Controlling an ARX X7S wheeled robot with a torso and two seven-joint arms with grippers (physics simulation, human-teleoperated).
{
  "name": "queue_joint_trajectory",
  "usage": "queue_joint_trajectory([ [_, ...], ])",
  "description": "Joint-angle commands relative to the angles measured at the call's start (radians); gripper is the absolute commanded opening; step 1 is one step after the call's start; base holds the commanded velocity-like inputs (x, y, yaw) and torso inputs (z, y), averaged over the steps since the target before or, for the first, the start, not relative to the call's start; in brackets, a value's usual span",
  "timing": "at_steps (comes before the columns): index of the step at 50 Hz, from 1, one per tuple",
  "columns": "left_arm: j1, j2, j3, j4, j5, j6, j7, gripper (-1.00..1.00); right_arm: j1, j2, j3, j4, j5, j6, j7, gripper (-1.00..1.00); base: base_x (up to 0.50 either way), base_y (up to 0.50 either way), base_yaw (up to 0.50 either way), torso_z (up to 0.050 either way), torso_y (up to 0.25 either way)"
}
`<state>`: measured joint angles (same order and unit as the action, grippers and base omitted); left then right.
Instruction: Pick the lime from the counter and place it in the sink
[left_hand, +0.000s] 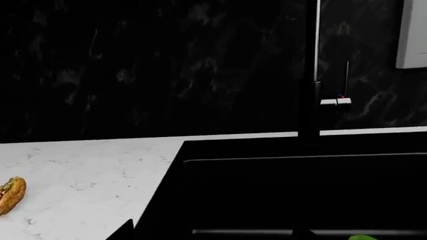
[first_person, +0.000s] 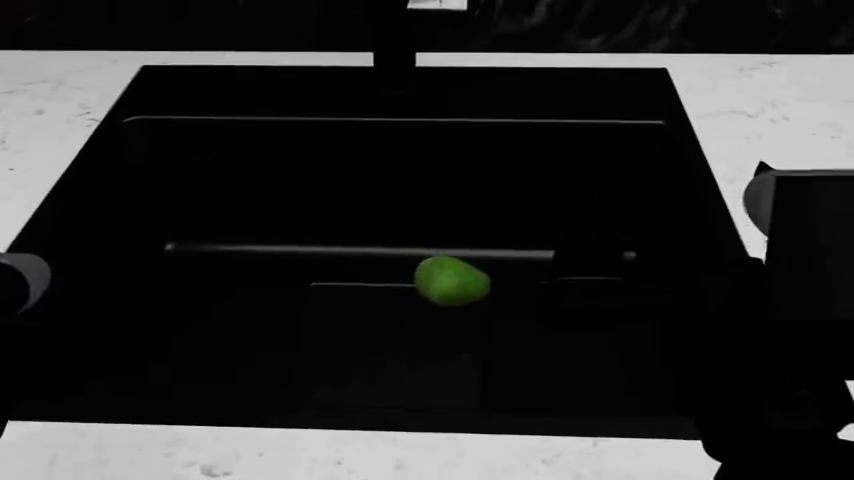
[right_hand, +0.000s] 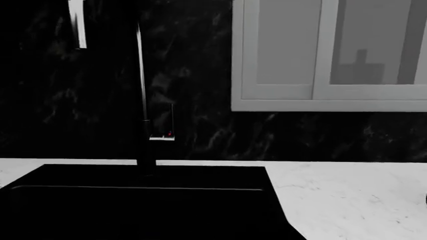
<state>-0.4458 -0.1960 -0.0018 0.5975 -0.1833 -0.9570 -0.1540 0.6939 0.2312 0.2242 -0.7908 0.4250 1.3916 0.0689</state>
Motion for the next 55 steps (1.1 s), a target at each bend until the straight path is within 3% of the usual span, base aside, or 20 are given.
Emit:
queue_joint_trajectory([
  [1, 0.011, 0.000, 0.000, 0.005, -0.013, -0.002, -0.002, 1.00, -0.002, -0.002, 0.020, -0.007, 0.014, 0.010, 0.002, 1.00, 0.23, -0.02, 0.00, 0.000, 0.000],
  [14, -0.003, 0.003, 0.002, 0.040, -0.014, -0.095, -0.039, 1.00, -0.033, -0.003, 0.029, 0.003, 0.019, -0.032, -0.001, 1.00, 0.08, 0.00, 0.00, 0.000, 0.001],
  [21, -0.055, -0.022, -0.092, 0.198, -0.026, -0.342, -0.081, 1.00, -0.057, 0.004, 0.029, 0.013, 0.020, -0.060, -0.008, 1.00, 0.00, 0.00, 0.00, 0.000, 0.000],
  [27, -0.119, -0.106, -0.201, 0.348, -0.008, -0.591, -0.102, 1.00, -0.092, 0.003, 0.038, 0.025, 0.020, -0.094, -0.015, 1.00, 0.00, 0.00, 0.00, 0.000, 0.000],
  [29, -0.112, -0.149, -0.232, 0.361, -0.033, -0.613, -0.128, 1.00, -0.103, 0.004, 0.040, 0.026, 0.020, -0.101, -0.017, 1.00, 0.00, 0.00, 0.00, 0.000, 0.000],
  [31, -0.090, -0.211, -0.317, 0.360, -0.219, -0.614, -0.267, 1.00, -0.110, 0.008, 0.045, 0.025, 0.017, -0.101, -0.013, 1.00, 0.00, 0.00, 0.00, 0.000, 0.000],
  [34, -0.098, -0.388, -0.470, 0.257, -0.669, -0.613, -0.717, 1.00, -0.131, 0.010, 0.052, 0.027, 0.018, -0.115, -0.018, 1.00, 0.00, 0.00, 0.00, 0.000, 0.000],
  [37, -0.120, -0.478, -0.499, 0.166, -1.119, -0.603, -1.138, 1.00, -0.151, 0.007, 0.058, 0.041, 0.015, -0.137, -0.022, 1.00, 0.00, 0.00, 0.00, 0.000, 0.000],
  [38, -0.121, -0.495, -0.492, 0.148, -1.269, -0.598, -1.181, 1.00, -0.154, 0.009, 0.056, 0.046, 0.013, -0.141, -0.021, 1.00, 0.00, 0.00, 0.00, 0.000, 0.000],
  [39, -0.122, -0.508, -0.478, 0.130, -1.356, -0.593, -1.213, 1.00, -0.154, 0.010, 0.059, 0.046, 0.015, -0.141, -0.023, 1.00, 0.00, 0.00, 0.00, 0.000, 0.000],
  [45, -0.121, -0.534, -0.489, 0.084, -1.434, -0.535, -1.260, 1.00, -0.183, 0.008, 0.063, 0.068, 0.010, -0.180, -0.030, 1.00, 0.00, 0.00, 0.00, 0.000, 0.000],
  [55, -0.083, -0.585, -0.501, 0.043, -1.296, -0.510, -1.182, 1.00, -0.207, 0.001, 0.061, 0.094, 0.013, -0.217, -0.039, 1.00, 0.00, 0.00, 0.00, 0.000, 0.000],
])
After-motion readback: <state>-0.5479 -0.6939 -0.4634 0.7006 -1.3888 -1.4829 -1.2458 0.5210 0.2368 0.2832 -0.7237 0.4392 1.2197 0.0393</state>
